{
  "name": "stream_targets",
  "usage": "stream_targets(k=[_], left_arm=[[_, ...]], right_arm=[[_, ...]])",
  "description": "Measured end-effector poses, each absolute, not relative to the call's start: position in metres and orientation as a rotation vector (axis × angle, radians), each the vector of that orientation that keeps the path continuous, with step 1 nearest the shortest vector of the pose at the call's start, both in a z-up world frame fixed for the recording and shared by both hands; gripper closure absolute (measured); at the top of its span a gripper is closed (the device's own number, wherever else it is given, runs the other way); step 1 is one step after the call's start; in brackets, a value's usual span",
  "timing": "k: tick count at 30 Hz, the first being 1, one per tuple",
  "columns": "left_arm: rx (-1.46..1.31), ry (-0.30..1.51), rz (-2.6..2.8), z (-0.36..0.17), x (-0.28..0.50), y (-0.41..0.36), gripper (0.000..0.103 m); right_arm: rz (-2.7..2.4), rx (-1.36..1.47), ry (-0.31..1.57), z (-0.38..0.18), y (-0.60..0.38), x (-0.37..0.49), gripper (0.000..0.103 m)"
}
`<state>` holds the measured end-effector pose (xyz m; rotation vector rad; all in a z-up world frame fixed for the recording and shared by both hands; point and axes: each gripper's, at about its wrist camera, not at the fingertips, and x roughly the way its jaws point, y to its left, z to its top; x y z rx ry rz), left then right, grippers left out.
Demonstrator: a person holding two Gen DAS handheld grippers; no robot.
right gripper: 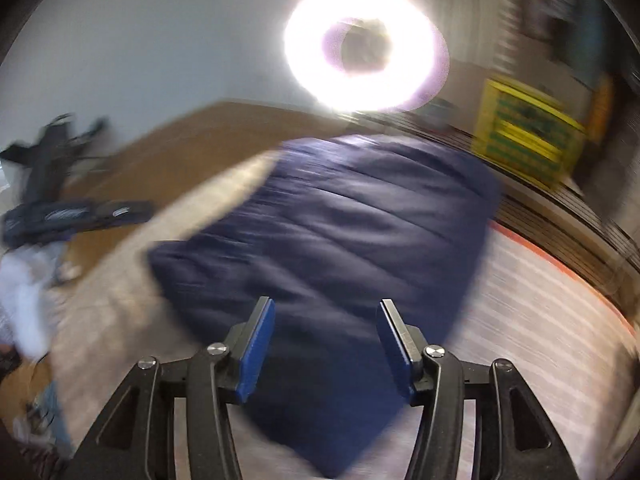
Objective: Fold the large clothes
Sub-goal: 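Grasp the folded jacket bundle with both grippers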
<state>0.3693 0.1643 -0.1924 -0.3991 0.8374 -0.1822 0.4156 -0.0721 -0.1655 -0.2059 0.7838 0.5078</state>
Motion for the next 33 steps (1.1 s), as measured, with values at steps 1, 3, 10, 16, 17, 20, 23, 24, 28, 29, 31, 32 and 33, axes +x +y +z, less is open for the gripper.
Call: stream_targets(k=[1,3,10,16,17,20,23,24,28,29,31,32,33], left_arm=[[-0.343,0.856,-0.171,-0.199,0.372,0.154,0.055],[-0.295,0.909,-0.161,-0.216,0.374,0.141,0.055],[-0.256,0.969,-0.103,-0.254,0.361,0.136,0.055],[-0.220,0.933,-0.088,-0.211,0.357,0.152,0.055],[-0.226,0.908,-0.090,-0.199,0.358,0.154,0.055],[-0.197,0.815,-0.104,-0.156,0.377,0.149,0.055],[-0.163,0.768,-0.129,-0.132,0.413,0.130,0.055],[-0.164,0.770,-0.139,-0.130,0.427,0.125,0.055],[-0.129,0.771,-0.107,-0.140,0.481,0.099,0.055],[-0.110,0.769,-0.093,-0.146,0.492,0.093,0.055],[-0.063,0.776,-0.055,-0.162,0.508,0.086,0.055],[-0.050,0.791,-0.042,-0.172,0.515,0.087,0.055],[-0.047,0.816,-0.025,-0.184,0.522,0.090,0.055]], right_arm=[[0.471,-0.187,0.797,-0.168,-0.081,0.426,0.052],[0.410,-0.149,0.815,-0.174,-0.096,0.445,0.054],[0.403,-0.176,0.818,-0.200,-0.078,0.493,0.060],[0.480,-0.310,0.837,-0.216,-0.053,0.502,0.061],[0.504,-0.300,0.841,-0.212,-0.056,0.504,0.064],[0.567,-0.212,0.789,-0.184,-0.077,0.512,0.064],[0.550,-0.158,0.739,-0.163,-0.091,0.531,0.064],[0.532,-0.141,0.729,-0.158,-0.096,0.543,0.064],[0.474,-0.071,0.704,-0.150,-0.103,0.583,0.064],[0.462,-0.054,0.703,-0.150,-0.103,0.593,0.064],[0.443,-0.026,0.705,-0.154,-0.103,0.614,0.064],[0.435,-0.019,0.707,-0.158,-0.101,0.623,0.064],[0.430,-0.018,0.715,-0.163,-0.099,0.634,0.064]])
